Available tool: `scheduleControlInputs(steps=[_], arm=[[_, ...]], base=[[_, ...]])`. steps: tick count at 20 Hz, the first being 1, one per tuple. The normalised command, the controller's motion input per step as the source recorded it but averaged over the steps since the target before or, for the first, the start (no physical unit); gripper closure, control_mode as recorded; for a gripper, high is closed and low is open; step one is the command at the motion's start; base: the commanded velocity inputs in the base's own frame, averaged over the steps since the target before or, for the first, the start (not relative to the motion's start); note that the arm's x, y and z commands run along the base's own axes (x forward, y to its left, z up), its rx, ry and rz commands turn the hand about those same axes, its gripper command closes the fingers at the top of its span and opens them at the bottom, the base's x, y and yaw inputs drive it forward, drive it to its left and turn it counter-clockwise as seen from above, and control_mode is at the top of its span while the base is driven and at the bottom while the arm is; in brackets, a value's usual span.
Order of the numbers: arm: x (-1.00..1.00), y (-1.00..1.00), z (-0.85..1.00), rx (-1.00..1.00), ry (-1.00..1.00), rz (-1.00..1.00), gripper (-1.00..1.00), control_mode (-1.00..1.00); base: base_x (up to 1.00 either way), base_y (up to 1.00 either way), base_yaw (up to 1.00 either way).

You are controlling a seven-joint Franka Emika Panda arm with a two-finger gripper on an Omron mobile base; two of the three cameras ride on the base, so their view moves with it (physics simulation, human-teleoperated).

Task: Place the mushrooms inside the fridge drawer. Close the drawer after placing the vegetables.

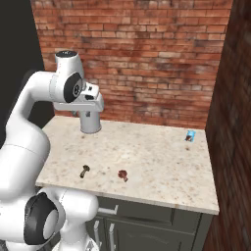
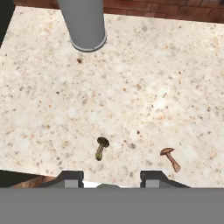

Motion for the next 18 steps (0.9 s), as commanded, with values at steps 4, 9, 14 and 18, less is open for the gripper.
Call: scheduleControlInputs(steps=[4, 9, 14, 18], arm=[[-0.43, 0.01, 0.00, 0.01, -0.07, 0.00, -1.00, -1.00], [-1.00, -0.32, -0.51, 0.19, -0.23, -0.10, -1.00, -1.00], [-0.31, 0.47, -1.00, 0.03, 0.08, -0.43, -1.00, -1.00], [0.00, 0.02, -0.98, 0.17, 0.16, -0.26, -1.00, -1.00]], base=[[0.00, 0.00, 0.00], [0.00, 0.00, 0.00], [0.00, 0.00, 0.00], [0.00, 0.00, 0.00]])
